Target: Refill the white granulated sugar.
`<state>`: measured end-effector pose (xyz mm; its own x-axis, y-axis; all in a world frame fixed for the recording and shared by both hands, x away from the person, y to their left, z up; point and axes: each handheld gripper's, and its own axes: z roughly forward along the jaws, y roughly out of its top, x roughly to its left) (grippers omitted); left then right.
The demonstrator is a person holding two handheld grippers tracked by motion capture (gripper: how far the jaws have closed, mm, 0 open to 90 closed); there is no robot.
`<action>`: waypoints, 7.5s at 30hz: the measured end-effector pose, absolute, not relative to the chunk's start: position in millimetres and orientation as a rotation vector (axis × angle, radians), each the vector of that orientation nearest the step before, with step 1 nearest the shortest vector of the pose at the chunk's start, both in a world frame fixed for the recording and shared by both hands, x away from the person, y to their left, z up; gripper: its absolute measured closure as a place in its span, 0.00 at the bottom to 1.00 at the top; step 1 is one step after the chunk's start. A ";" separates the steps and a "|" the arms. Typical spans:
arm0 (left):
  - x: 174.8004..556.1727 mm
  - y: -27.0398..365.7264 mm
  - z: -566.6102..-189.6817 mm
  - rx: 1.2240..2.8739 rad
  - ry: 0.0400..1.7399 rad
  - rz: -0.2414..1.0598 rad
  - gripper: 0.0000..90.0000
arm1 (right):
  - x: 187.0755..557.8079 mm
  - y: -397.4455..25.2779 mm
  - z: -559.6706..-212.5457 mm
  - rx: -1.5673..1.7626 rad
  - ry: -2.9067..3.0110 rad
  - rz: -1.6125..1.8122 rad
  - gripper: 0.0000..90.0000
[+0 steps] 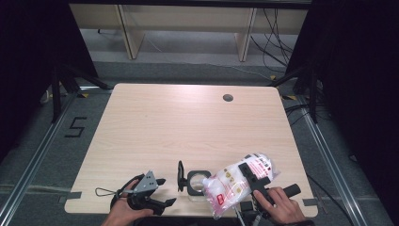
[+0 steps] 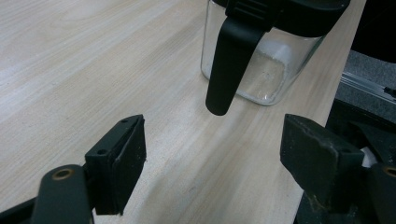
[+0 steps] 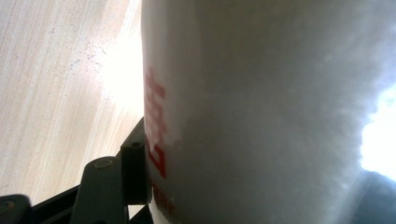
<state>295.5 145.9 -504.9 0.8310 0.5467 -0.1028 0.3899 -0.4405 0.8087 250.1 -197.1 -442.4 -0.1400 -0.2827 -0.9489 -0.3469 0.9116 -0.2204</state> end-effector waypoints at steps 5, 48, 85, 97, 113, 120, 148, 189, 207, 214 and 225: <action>295.6 145.9 -505.0 2.092 0.688 0.218 0.25 | 247.8 -197.0 -443.3 -0.458 1.731 0.034 0.43; 295.5 146.0 -505.1 2.093 0.688 0.216 0.25 | 248.9 -198.9 -445.3 -0.491 1.726 0.018 0.44; 294.5 144.9 -505.2 2.072 0.695 0.206 0.25 | 244.5 -195.9 -445.9 -0.504 1.699 0.009 0.45; 294.5 144.9 -505.2 2.075 0.695 0.207 0.25 | 244.4 -197.7 -445.8 -0.491 1.699 -0.010 0.45; 294.5 145.0 -505.1 2.073 0.695 0.206 0.25 | 243.5 -197.6 -444.4 -0.497 1.690 -0.010 0.45; 294.9 145.6 -505.0 2.084 0.690 0.210 0.25 | 245.5 -197.5 -443.8 -0.524 1.684 -0.015 0.45; 294.6 145.0 -505.0 2.080 0.693 0.209 0.25 | 243.7 -198.0 -444.0 -0.512 1.680 -0.011 0.46; 294.9 148.5 -504.1 2.110 0.679 0.223 0.25 | 245.4 -199.4 -444.2 -0.505 1.690 0.014 0.47; 293.2 147.6 -504.5 2.080 0.692 0.213 0.25 | 243.6 -195.8 -442.9 -0.526 1.684 0.034 0.47; 294.8 149.0 -504.2 2.094 0.654 0.228 0.25 | 245.0 -196.2 -442.3 -0.527 1.682 0.040 0.48; 292.5 148.1 -504.4 2.084 0.693 0.219 0.25 | 244.3 -198.9 -443.1 -0.521 1.667 0.058 0.48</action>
<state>292.5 148.1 -504.4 0.8269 0.5529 -0.1031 0.3930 -0.4369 0.8091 244.3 -198.9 -443.1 -0.0715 -0.3017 -0.9507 -0.3672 0.8942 -0.2561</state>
